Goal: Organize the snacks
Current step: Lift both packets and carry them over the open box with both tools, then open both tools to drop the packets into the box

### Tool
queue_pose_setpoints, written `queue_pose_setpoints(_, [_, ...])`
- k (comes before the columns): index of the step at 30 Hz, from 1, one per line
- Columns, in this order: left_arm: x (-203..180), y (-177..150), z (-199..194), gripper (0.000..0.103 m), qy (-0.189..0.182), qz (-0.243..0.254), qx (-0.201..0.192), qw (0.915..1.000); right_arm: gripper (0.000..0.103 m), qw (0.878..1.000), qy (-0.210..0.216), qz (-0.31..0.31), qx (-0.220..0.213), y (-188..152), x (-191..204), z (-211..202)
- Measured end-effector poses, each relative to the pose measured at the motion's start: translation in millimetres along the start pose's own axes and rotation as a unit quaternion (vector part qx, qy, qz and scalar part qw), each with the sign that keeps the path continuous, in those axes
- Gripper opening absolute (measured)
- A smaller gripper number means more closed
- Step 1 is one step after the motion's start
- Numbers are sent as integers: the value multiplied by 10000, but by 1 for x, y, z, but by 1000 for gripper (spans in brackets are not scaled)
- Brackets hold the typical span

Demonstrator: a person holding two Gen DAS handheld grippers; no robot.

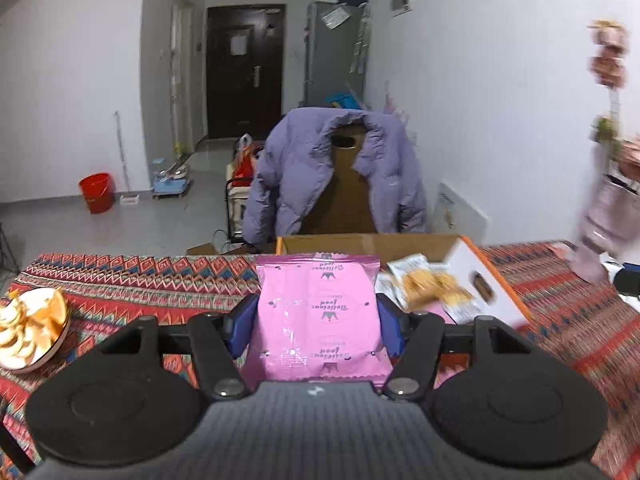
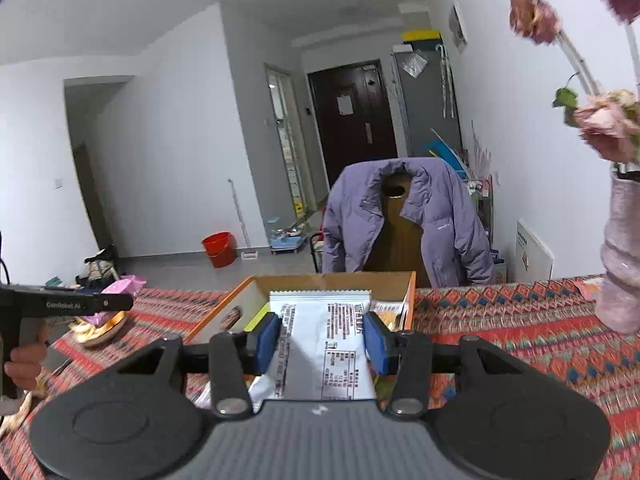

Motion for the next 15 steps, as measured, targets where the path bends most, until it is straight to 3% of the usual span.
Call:
queue_pose_setpoints(6, [-6, 18, 90, 62, 132, 2, 269, 9996, 45, 9981, -267, 361, 433, 10, -27, 103])
queue_pose_setpoints(9, [-11, 11, 124, 62, 118, 20, 517, 9986, 45, 9951, -697, 135, 688, -5, -26, 144])
queue_pose_setpoints(15, [-22, -12, 159, 63, 196, 234, 780, 9965, 46, 9876, -1149, -397, 996, -31, -18, 189])
Point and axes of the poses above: each gripper's, at about its wrist camera, not at the fingertips, and z roughly the way its jaws point, x to its left, y to its top, the point moved 3 cm from there along z, roughly the way its jaws point, and after that the axes turned 9 degrees about z, right-handed, at the moved point
